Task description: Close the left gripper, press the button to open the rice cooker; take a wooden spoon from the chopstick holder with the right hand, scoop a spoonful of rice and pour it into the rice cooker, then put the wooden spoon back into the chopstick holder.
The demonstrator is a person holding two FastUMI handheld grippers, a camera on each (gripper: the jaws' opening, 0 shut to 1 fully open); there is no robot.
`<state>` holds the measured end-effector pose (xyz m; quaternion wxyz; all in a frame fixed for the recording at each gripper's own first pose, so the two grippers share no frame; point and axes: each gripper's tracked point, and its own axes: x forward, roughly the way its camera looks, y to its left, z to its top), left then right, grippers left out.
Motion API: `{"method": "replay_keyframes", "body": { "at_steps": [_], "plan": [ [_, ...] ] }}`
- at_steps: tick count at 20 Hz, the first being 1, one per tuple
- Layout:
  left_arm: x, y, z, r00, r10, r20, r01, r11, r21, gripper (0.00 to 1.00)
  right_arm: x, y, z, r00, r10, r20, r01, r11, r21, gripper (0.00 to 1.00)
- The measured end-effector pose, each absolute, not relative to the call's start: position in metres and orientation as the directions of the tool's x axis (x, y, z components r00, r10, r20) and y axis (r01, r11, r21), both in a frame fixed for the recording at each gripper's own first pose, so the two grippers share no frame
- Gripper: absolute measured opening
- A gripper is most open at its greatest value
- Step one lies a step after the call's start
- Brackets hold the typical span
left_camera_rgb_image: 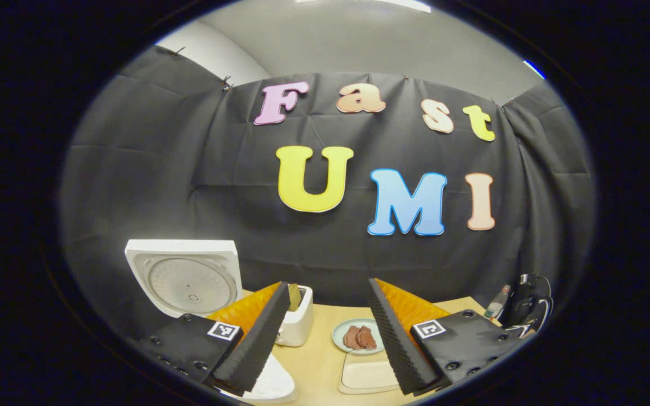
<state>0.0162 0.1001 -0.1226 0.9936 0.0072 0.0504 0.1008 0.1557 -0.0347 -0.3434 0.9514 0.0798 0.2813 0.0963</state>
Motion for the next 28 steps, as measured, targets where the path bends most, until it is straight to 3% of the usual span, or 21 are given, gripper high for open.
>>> {"method": "replay_keyframes", "body": {
  "at_steps": [1, 2, 4, 6, 15, 20, 24, 28],
  "plan": [
    [0.017, 0.096, -0.121, 0.978, 0.184, -0.094, -0.181, 0.983, 0.033, 0.96, 0.154, -0.029, -0.339, 0.819, 0.266, -0.508, -0.158, 0.956, 0.246, 0.30],
    [0.021, 0.095, -0.123, 0.980, 0.170, -0.104, -0.166, 0.985, 0.043, 0.97, 0.148, -0.024, -0.333, 0.820, 0.275, -0.502, -0.147, 0.949, 0.279, 0.29],
    [0.022, 0.095, -0.120, 0.983, 0.146, -0.108, -0.140, 0.988, 0.062, 0.97, 0.143, -0.022, -0.323, 0.838, 0.257, -0.481, -0.120, 0.947, 0.297, 0.10],
    [0.019, 0.095, -0.112, 0.987, 0.134, -0.091, -0.127, 0.989, 0.076, 0.97, 0.134, -0.019, -0.309, 0.855, 0.240, -0.459, -0.118, 0.953, 0.279, 0.05],
    [0.008, 0.091, -0.101, 0.998, 0.054, -0.039, -0.050, 0.995, 0.090, 0.97, 0.105, -0.005, -0.211, 0.910, 0.211, -0.356, -0.126, 0.961, 0.247, 0.04],
    [0.000, 0.100, -0.104, 0.999, 0.027, -0.044, -0.024, 0.996, 0.083, 0.97, 0.108, 0.044, -0.170, 0.917, 0.283, -0.282, -0.210, 0.942, 0.262, 0.04],
    [-0.002, 0.110, -0.108, 0.999, 0.014, -0.050, -0.007, 0.990, 0.137, 0.97, 0.122, 0.096, -0.171, 0.899, 0.367, -0.241, -0.307, 0.918, 0.250, 0.04],
    [-0.003, 0.117, -0.112, 0.998, 0.000, -0.063, 0.009, 0.990, 0.140, 0.95, 0.136, 0.125, -0.212, 0.883, 0.371, -0.288, -0.319, 0.924, 0.211, 0.04]
  ]
}}
